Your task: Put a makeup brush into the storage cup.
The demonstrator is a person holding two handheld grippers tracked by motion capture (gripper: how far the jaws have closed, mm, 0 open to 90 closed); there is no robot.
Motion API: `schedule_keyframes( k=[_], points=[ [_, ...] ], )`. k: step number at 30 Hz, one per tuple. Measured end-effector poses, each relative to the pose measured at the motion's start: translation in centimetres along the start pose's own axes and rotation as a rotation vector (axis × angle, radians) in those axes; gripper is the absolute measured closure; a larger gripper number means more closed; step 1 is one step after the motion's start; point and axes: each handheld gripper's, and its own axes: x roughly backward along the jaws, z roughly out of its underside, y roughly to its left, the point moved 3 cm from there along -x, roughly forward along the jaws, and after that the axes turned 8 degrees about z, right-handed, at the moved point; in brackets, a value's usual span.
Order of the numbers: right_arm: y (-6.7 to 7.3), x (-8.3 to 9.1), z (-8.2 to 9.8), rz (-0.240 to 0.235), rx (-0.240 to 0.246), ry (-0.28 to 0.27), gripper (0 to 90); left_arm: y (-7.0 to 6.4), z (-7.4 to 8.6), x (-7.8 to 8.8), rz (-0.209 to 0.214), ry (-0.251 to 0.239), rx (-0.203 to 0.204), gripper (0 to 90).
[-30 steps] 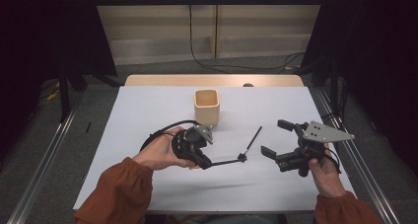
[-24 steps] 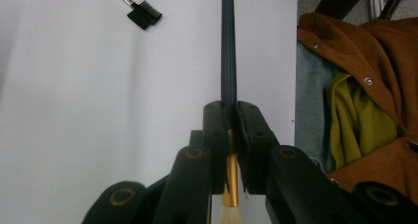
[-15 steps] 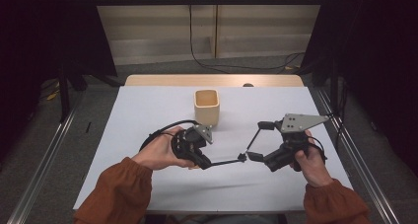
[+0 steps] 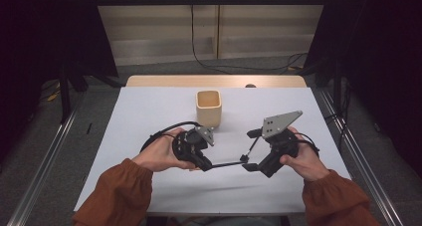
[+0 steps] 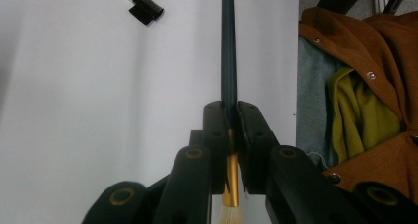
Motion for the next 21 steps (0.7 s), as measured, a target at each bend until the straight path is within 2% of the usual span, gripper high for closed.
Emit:
schedule_keyframes(
  k=[6,11,16,21],
  points=[
    [0.1,-0.8,-0.5,-0.036,0.058,0.122,5.9,0.0,0.1,0.0,0.000,0.004,0.003,83.7],
    [0.2,-1.6,-0.7,-0.065,0.095,0.212,4.3,-0.1,0.2,0.1,-0.003,0.010,0.000,83.7],
    [0.3,-2.2,-0.8,-0.084,0.138,0.287,6.0,-0.2,0.2,0.2,-0.003,0.010,-0.002,83.7],
    [0.3,-2.5,-0.8,-0.093,0.151,0.369,8.3,-0.1,0.2,0.2,-0.005,0.018,-0.003,83.7]
  ],
)
